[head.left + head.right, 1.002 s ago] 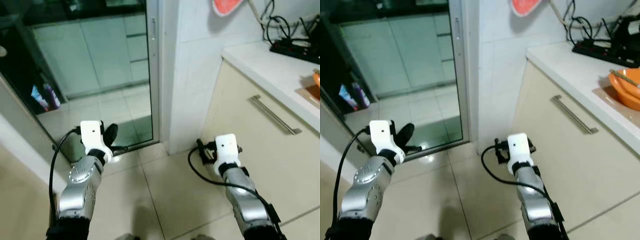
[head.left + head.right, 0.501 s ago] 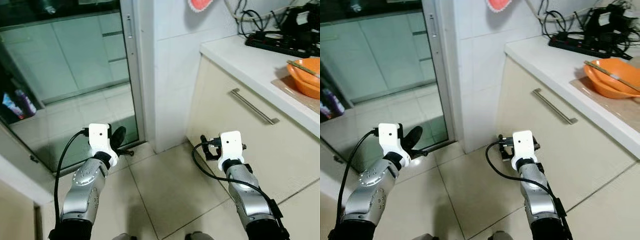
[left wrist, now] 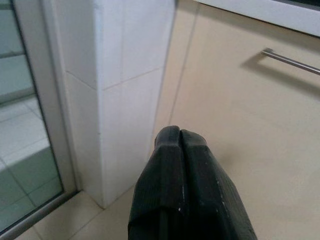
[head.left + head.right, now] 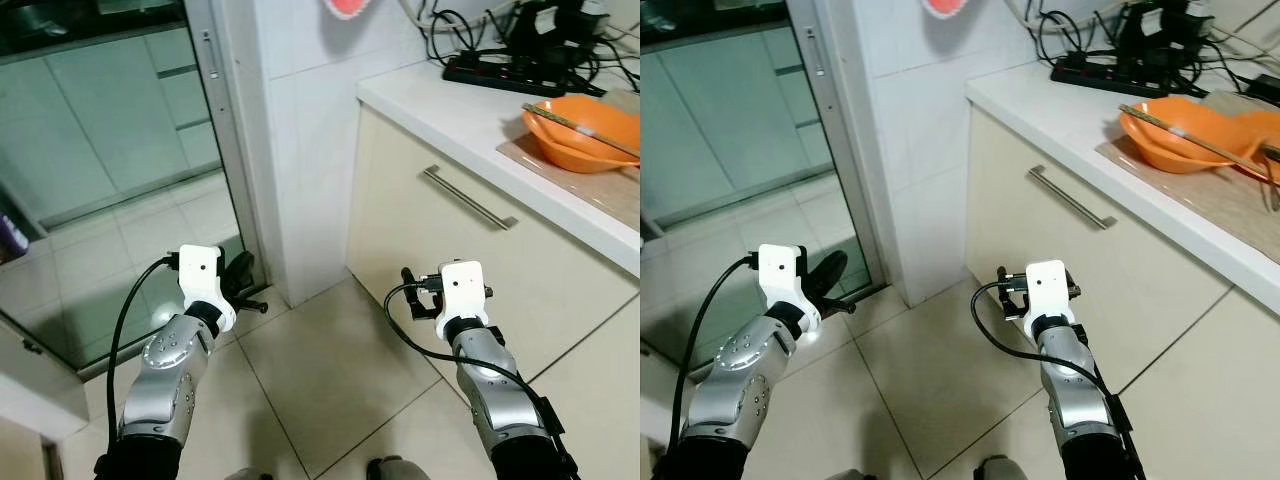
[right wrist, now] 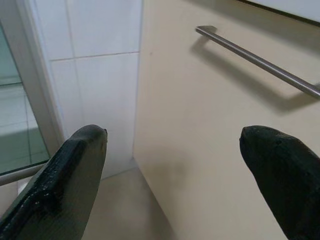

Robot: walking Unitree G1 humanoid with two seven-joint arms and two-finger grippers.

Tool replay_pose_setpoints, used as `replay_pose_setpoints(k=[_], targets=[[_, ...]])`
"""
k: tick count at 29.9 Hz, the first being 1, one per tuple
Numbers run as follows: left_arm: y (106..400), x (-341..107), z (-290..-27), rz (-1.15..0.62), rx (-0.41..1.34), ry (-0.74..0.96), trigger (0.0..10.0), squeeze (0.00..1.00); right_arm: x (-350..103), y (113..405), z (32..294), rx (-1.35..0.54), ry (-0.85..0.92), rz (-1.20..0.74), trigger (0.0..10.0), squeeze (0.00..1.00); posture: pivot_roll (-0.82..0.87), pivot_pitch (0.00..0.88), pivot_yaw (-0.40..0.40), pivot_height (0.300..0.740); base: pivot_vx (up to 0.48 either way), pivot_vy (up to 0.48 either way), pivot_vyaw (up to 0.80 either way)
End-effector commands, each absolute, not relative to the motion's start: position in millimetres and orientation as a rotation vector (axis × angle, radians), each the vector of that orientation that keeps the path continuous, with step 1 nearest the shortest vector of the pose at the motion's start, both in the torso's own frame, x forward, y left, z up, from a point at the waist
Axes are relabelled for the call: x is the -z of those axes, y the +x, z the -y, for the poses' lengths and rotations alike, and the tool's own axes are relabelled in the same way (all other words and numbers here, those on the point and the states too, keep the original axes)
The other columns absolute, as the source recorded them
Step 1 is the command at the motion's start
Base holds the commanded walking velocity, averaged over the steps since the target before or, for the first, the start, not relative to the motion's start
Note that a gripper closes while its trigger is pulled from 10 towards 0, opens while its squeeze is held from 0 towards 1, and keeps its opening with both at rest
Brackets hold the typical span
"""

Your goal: Kitchen organization

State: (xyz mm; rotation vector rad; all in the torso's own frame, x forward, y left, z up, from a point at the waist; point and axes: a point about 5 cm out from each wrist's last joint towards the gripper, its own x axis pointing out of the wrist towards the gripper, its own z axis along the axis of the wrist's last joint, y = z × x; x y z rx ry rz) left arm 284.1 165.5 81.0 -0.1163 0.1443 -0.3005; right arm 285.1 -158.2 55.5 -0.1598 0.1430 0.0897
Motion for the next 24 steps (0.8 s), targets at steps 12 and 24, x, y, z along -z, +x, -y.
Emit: replay_pose_setpoints(k=[12, 24], targets=[[284, -80, -179, -0.116, 0.179, -0.15, 10.0, 0.0, -56, 281, 149, -0.119, -0.086, -0.134, 10.0, 0.0, -0.08, 0.0, 0.065, 0.715, 0.0, 0.0, -0.48], [281, -83, -176, -0.149, 0.03, -0.271, 10.0, 0.0, -73, 281, 140, -0.163, 0.017, -0.064, 10.0, 0.0, -0.08, 0.0, 0.063, 0.674, 0.0, 0.0, -0.47]])
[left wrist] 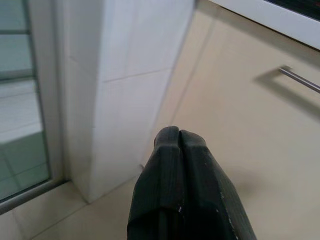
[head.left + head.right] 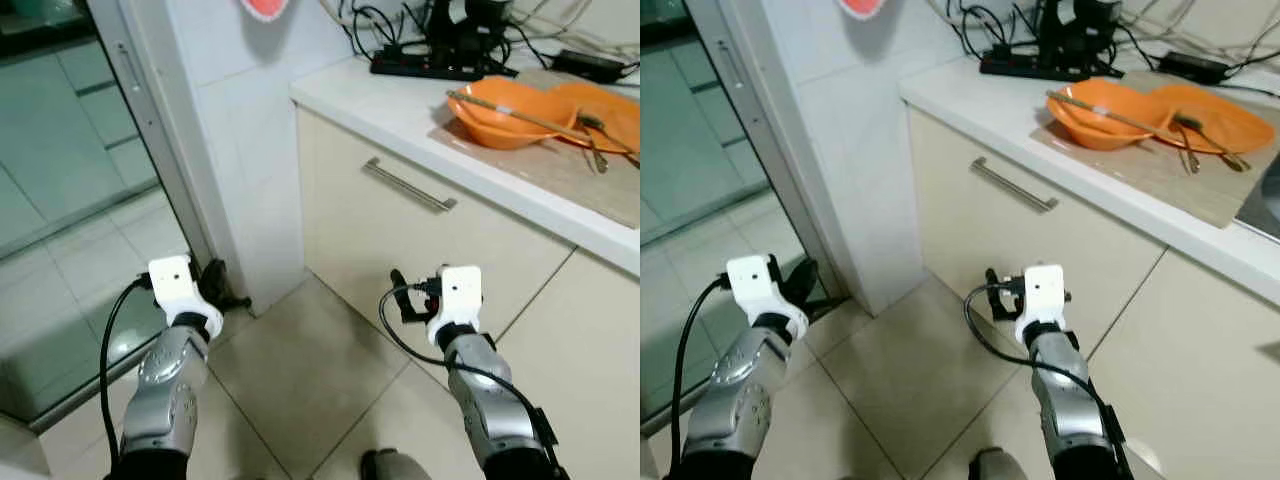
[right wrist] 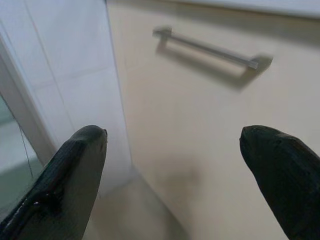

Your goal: Kitchen organization

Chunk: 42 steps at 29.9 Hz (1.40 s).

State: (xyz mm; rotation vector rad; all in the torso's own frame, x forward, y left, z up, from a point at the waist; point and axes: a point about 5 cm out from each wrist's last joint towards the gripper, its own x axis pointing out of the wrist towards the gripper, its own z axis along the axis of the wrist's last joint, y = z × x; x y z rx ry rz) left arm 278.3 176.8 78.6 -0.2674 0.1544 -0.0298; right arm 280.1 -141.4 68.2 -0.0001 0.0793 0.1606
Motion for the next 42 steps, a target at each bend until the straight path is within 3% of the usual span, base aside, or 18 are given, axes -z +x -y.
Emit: replay_pose_setpoints(k=[1, 6, 14, 18, 22, 42], targets=[[281, -83, -176, -0.149, 0.03, -0.271, 10.0, 0.0, -73, 281, 140, -0.163, 0.017, -0.064, 10.0, 0.0, -0.08, 0.0, 0.063, 0.674, 0.0, 0.0, -0.47], [289, -94, -170, -0.152, -0.007, -0.372, 10.0, 0.0, -81, 287, 136, -0.151, 0.086, -0.061, 10.0, 0.0, -0.08, 0.003, 0.076, 0.658, 0.0, 0.0, -0.47], [287, -88, -174, -0.161, 0.069, -0.263, 10.0, 0.0, -77, 281, 140, -0.157, 0.019, -0.072, 10.0, 0.0, -0.09, 0.0, 0.083, 0.625, 0.0, 0.0, -0.47], [288, -89, -171, -0.16, 0.066, -0.247, 10.0, 0.0, -77, 281, 135, -0.197, -0.078, -0.07, 10.0, 0.0, -0.08, 0.0, 0.076, 0.625, 0.0, 0.0, -0.25], [284, -87, -169, -0.161, 0.087, -0.217, 10.0, 0.0, -76, 283, 129, -0.211, -0.056, -0.108, 10.0, 0.0, -0.06, 0.0, 0.067, 0.625, 0.0, 0.0, -0.35], [271, -74, -170, -0.196, 0.092, -0.19, 10.0, 0.0, -64, 286, 135, -0.181, -0.061, -0.158, 10.0, 0.0, -0.04, 0.02, 0.05, 0.736, 0.0, 0.0, 0.0]])
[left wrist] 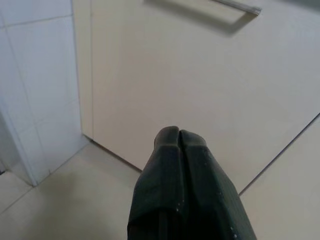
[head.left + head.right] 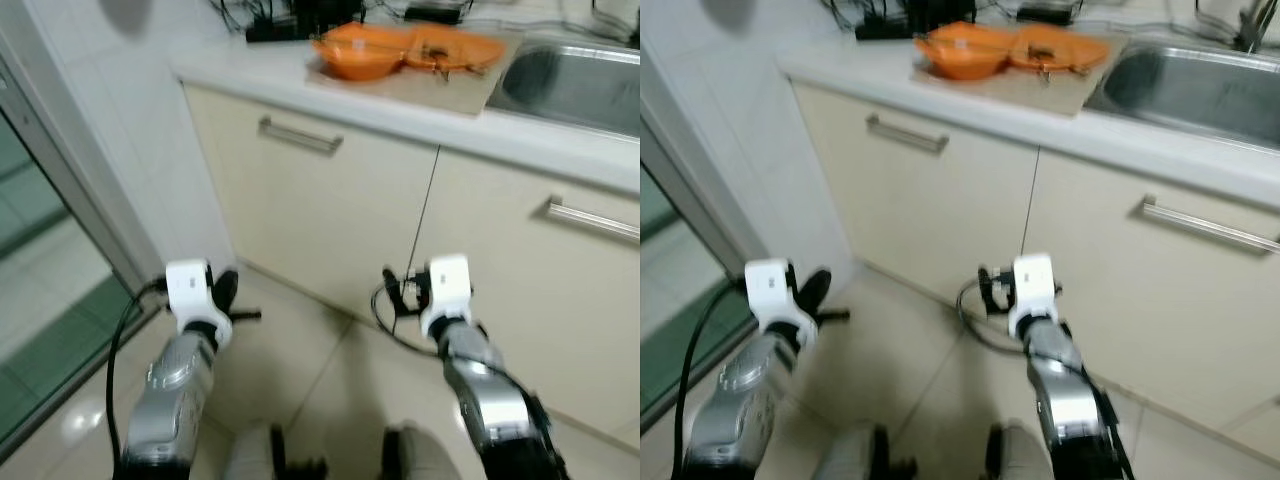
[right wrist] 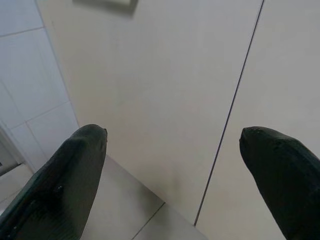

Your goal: Kitchen organization

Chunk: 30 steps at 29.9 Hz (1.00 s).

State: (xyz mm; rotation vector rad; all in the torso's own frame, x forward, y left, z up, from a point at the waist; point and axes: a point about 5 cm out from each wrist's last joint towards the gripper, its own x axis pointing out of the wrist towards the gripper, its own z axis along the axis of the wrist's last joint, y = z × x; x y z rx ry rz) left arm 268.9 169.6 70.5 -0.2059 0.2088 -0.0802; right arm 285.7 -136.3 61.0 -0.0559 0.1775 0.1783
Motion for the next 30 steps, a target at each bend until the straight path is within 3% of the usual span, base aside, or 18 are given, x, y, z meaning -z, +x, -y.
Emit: replay_pose_setpoints(k=[1, 22, 30], targets=[[271.3, -74.4, -168.6, -0.194, 0.107, -0.175, 10.0, 0.0, -63.7, 284.9, 135.4, -0.178, -0.066, -0.156, 10.0, 0.0, -0.04, 0.024, 0.053, 0.74, 0.0, 0.0, 0.0], [273.5, -73.5, -163.9, -0.197, 0.167, -0.18, 10.0, 0.0, -58.5, 283.2, 140.2, -0.149, -0.103, -0.17, 10.0, 0.0, -0.05, 0.022, 0.06, 0.74, 0.0, 0.0, 0.0], [272.2, -71.5, -163.0, -0.206, 0.178, -0.169, 10.0, 0.0, -61.0, 283.0, 138.5, -0.152, -0.041, -0.152, 10.0, 0.0, -0.05, 0.014, 0.057, 0.74, 0.0, 0.0, -0.77]])
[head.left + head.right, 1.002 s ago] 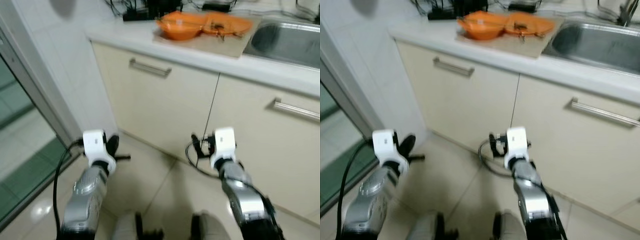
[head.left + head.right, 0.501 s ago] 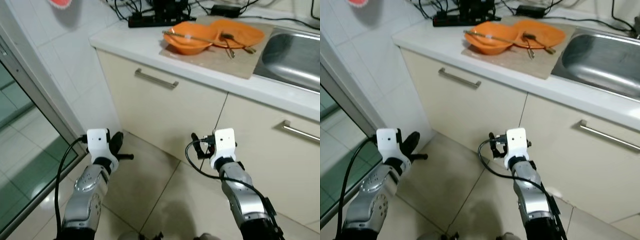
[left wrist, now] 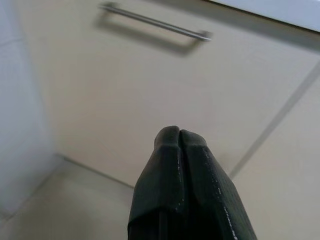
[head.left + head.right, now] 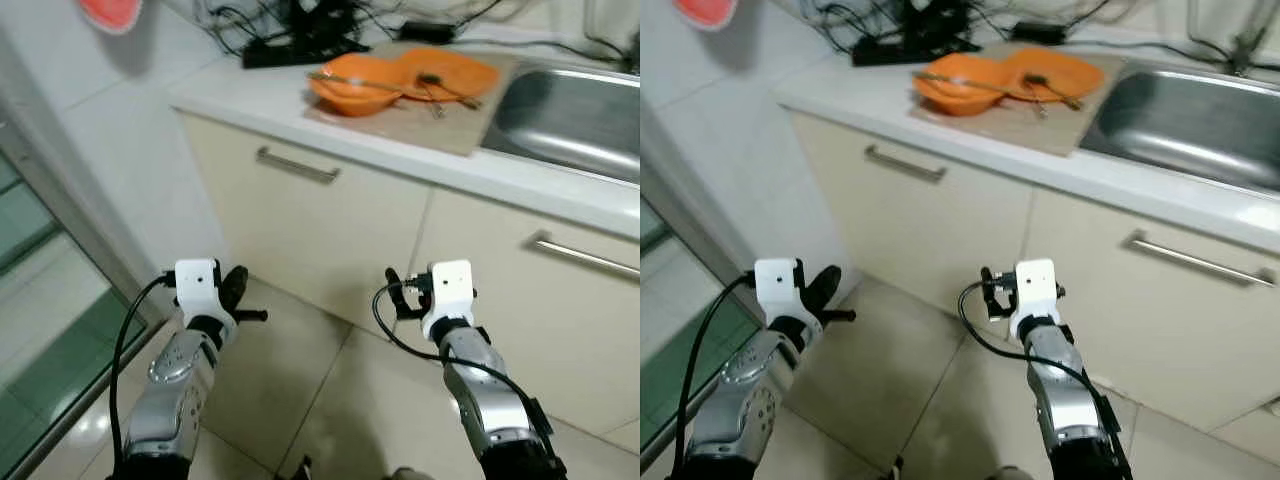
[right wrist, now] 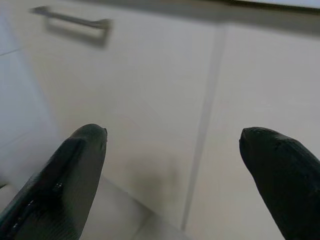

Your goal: Kitchen organization

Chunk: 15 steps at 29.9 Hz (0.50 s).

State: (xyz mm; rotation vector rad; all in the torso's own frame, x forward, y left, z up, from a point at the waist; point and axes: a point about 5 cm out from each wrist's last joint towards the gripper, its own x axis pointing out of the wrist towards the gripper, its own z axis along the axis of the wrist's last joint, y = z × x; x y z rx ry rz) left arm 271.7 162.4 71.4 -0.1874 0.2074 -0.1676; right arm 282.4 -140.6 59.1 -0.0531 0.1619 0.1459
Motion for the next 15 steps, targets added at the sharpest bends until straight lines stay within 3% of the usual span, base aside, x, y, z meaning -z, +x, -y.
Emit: replay_pose_setpoints(k=[1, 15], targets=[[272.1, -71.5, -163.1, -0.205, 0.181, -0.164, 10.0, 0.0, -60.7, 282.9, 138.2, -0.155, -0.039, -0.152, 10.0, 0.0, -0.05, 0.014, 0.057, 0.74, 0.0, 0.0, -0.76], [270.3, -69.1, -161.4, -0.215, 0.198, -0.167, 10.0, 0.0, -59.4, 282.5, 138.7, -0.15, -0.037, -0.155, 10.0, 0.0, -0.05, 0.015, 0.059, 0.74, 0.0, 0.0, -0.76]])
